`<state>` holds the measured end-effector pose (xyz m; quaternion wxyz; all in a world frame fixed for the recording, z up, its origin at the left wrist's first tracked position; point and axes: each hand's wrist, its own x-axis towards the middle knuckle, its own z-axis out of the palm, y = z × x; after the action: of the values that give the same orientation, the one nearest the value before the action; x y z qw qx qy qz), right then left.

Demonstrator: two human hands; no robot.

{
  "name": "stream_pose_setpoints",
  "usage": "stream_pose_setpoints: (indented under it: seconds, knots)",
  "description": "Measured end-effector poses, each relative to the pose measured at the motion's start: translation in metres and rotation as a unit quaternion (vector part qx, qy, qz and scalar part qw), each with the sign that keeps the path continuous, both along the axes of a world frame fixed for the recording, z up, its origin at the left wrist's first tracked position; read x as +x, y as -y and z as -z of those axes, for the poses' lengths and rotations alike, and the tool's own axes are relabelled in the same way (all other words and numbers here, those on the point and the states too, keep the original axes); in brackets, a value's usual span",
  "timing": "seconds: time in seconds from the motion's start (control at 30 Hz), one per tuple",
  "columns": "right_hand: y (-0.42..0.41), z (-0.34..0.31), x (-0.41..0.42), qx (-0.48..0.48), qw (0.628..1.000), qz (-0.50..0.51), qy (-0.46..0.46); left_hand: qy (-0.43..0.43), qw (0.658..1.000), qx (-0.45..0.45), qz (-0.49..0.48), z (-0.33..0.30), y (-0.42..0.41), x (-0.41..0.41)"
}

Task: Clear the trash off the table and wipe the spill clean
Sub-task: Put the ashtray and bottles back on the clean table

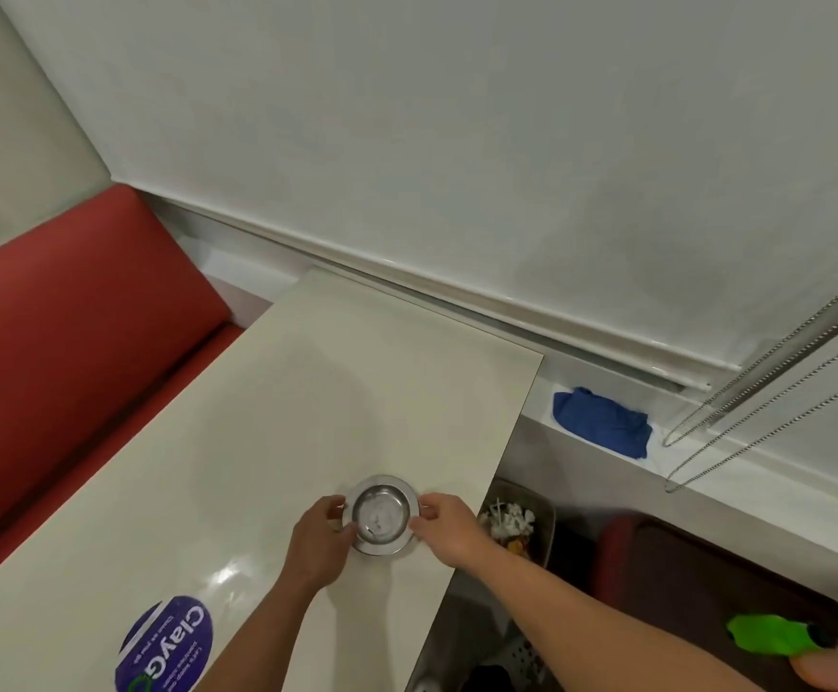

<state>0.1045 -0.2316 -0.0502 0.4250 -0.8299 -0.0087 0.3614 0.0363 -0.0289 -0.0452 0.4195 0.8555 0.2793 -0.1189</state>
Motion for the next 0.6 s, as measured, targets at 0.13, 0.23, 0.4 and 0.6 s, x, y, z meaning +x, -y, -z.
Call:
stream_pose_setpoints:
  seconds: [0.13,0.23,0.4,0.6]
  knots:
    - [0.01,-0.008,0.0,-0.017,0.999,-0.028,0.0,-0.008,1.0,0.012,0.0,-0.002,0.003,0.001]
    - [0.032,-0.018,0.003,-0.01,0.999,-0.036,0.008,-0.001,1.0,0.025,-0.005,-0.01,0.012,0.006]
    - [0.105,-0.038,0.011,0.033,0.999,0.023,0.026,0.034,0.999,0.015,0.026,-0.034,0.046,0.029]
    - [0.234,-0.067,0.007,0.031,0.986,0.154,0.06,0.061,0.988,-0.012,0.14,-0.057,0.138,0.068]
